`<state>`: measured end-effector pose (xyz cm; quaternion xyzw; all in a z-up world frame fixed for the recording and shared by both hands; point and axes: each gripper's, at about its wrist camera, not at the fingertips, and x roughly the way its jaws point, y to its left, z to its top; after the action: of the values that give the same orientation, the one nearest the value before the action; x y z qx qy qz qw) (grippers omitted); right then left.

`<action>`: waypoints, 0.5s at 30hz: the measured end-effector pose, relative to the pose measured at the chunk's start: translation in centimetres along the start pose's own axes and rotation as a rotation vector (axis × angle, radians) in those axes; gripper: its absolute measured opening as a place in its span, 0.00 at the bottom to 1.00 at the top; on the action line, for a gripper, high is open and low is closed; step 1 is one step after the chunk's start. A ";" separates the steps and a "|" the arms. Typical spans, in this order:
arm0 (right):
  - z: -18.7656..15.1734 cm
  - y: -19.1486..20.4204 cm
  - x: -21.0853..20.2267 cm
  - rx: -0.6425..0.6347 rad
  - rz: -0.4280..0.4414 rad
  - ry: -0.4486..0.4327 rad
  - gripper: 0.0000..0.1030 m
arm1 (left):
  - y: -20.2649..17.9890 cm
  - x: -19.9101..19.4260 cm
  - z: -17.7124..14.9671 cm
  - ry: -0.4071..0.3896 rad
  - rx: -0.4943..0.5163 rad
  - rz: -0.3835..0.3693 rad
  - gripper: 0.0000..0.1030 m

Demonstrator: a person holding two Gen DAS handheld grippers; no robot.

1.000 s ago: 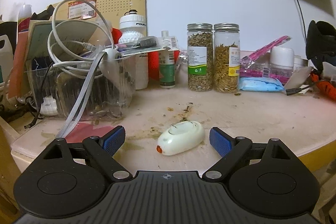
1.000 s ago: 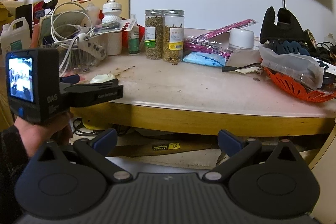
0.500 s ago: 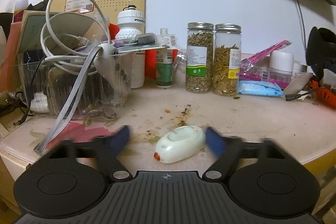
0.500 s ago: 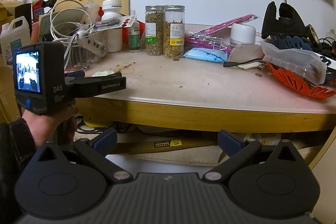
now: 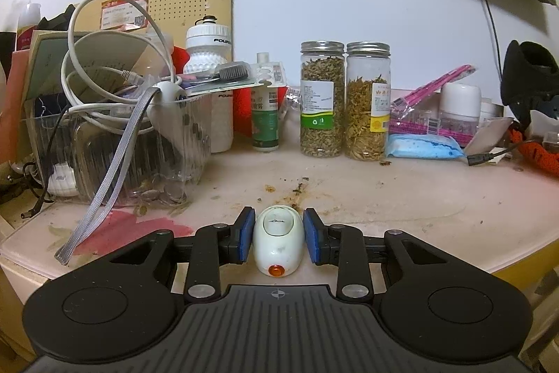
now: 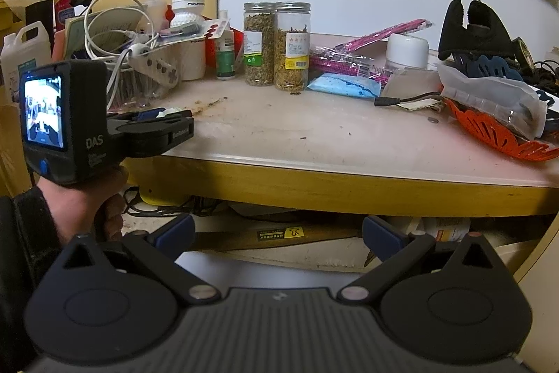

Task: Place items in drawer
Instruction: 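Close the left tool around the white egg-shaped device, then lift the device with the left tool and carry it toward the drawer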

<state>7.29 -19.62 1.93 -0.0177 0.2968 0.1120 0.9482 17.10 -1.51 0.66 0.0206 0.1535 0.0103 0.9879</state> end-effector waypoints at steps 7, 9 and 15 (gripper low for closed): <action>0.0 0.0 0.1 -0.004 -0.004 0.002 0.99 | -0.1 -0.6 0.2 -0.011 -0.001 -0.008 0.28; 0.0 0.0 0.1 -0.006 -0.006 0.002 0.99 | -0.1 -1.0 0.3 -0.011 -0.001 -0.011 0.28; -0.2 0.1 0.1 -0.013 -0.011 0.007 0.99 | -0.1 -2.2 0.5 -0.011 0.000 -0.018 0.28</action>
<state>7.26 -19.56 1.73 -0.0257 0.2993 0.1085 0.9476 15.10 -1.73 1.80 0.0192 0.1483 0.0011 0.9888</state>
